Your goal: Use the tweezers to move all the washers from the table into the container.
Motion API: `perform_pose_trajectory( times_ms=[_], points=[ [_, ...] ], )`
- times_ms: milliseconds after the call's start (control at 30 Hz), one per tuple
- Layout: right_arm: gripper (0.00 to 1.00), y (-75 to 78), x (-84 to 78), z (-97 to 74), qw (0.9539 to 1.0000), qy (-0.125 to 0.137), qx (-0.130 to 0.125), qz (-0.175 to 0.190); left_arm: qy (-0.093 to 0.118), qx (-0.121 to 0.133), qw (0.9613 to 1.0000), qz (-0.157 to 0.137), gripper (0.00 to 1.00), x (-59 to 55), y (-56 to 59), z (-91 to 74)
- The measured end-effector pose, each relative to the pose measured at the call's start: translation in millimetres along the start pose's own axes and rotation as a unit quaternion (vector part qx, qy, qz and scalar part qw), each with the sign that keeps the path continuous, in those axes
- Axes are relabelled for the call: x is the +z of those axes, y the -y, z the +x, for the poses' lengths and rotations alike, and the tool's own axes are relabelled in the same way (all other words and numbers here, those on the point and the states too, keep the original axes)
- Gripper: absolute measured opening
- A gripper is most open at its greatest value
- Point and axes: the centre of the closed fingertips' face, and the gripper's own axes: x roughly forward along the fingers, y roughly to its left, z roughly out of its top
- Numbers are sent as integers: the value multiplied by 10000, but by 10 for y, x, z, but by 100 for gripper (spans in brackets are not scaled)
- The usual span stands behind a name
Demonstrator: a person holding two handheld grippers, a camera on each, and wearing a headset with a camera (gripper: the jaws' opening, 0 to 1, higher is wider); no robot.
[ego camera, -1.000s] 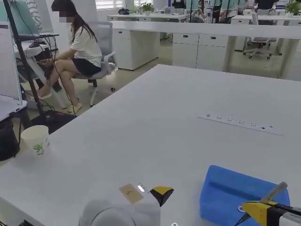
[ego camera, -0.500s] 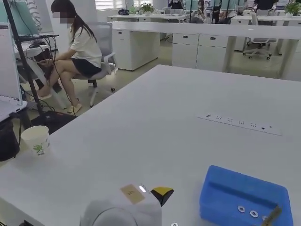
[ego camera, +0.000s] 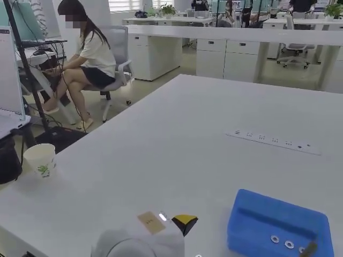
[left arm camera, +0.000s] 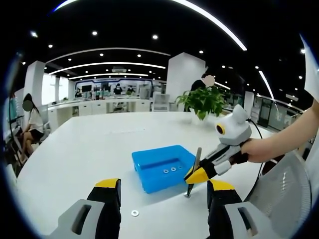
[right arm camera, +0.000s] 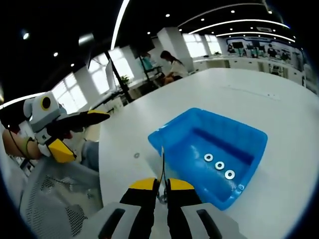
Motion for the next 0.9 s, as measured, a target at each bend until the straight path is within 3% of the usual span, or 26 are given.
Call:
perform_pose_trajectory(
  times_ms=[133,367,733,867,900],
  points=[
    [5,-14,-12,-8,9984,-113,30,-556,-7,-11,10000,8,70,-2,5,1],
    [5,-115,-69,14,9912,-310,88,-1284,-43,-42,10000,27,70,-15,18,7],
    [3,-102,-81,41,9850,-457,27,-1666,-75,-42,10000,49,70,-26,19,12],
    [2,-99,-77,50,9862,-435,14,-1598,-39,-36,10000,28,70,-16,15,7],
    [3,-90,-69,53,9900,-402,-19,-1354,-44,-32,10000,32,70,-18,13,7]
  ],
)
